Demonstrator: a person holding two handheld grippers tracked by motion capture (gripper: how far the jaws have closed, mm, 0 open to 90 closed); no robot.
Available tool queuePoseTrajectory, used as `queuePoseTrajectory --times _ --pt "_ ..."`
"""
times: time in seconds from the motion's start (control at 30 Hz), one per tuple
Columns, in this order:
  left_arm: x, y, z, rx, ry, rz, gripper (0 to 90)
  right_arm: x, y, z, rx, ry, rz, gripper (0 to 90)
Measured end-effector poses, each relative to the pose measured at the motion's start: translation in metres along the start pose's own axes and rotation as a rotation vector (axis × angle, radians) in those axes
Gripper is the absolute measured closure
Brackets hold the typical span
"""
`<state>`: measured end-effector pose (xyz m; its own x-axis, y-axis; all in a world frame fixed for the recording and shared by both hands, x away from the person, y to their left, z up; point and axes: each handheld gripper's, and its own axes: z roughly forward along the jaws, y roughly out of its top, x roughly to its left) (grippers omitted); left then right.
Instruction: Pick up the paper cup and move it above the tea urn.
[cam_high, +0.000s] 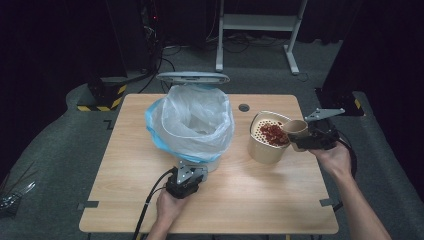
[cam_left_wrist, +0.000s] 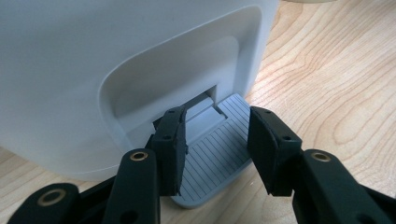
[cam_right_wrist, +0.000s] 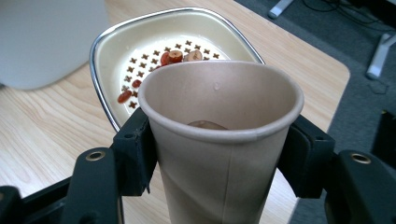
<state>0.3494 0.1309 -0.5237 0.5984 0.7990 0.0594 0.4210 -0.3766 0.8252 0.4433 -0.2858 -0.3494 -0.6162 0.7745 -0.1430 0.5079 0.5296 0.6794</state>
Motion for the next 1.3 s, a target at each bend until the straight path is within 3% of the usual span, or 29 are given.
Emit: queuePoseTrajectory --times 0.23,0.73,1.3 --pt "0.0 0.0 0.0 0.0 0.0 0.0 57.2 0.001 0.014 -0.002 0.056 0.003 -0.047 37.7" --pt "0.0 0.0 0.0 0.0 -0.001 0.0 57.1 -0.002 0.043 -0.007 0.243 0.006 -0.129 38.0" --pt "0.001 0.0 -0.001 0.005 -0.001 0.004 57.1 0.0 0.062 -0.007 0.342 0.0 -0.17 39.6"
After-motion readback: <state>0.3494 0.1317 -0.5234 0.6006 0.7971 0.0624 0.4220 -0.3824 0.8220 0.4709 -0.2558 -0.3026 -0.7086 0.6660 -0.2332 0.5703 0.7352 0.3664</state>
